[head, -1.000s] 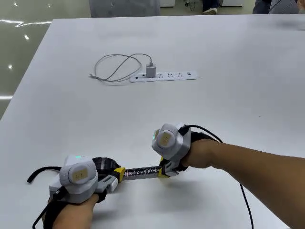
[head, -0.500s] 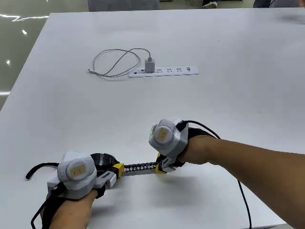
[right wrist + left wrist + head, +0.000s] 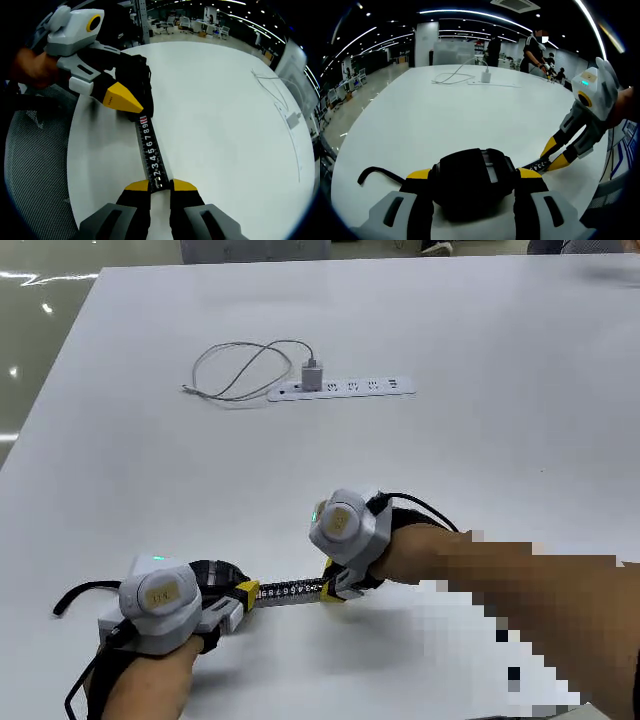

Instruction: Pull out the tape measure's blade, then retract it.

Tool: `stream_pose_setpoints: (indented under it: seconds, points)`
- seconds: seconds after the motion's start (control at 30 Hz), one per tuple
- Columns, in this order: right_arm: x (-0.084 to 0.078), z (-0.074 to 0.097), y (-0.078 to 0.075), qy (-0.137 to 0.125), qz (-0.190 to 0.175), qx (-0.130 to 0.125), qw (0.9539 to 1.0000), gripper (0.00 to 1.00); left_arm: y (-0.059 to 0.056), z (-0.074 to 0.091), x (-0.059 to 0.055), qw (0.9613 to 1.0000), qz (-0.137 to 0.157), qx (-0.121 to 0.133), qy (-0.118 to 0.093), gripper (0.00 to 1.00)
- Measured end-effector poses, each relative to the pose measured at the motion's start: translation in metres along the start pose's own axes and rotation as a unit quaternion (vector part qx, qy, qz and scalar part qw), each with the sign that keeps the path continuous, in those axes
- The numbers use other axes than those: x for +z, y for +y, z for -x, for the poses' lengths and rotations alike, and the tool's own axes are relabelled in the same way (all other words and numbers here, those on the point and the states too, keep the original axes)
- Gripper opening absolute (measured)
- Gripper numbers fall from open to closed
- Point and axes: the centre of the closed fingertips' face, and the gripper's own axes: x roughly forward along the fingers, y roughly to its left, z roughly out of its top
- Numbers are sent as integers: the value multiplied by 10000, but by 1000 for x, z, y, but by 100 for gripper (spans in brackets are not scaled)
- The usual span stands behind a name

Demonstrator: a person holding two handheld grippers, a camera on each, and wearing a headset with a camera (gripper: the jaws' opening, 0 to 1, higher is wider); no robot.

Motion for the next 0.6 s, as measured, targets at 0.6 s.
stream_pose_setpoints:
  seconds: [0.6]
  points:
    - [6,-2,1,-10,-18,35,10000,10,0,0,0,10000,27,-19,-14,61]
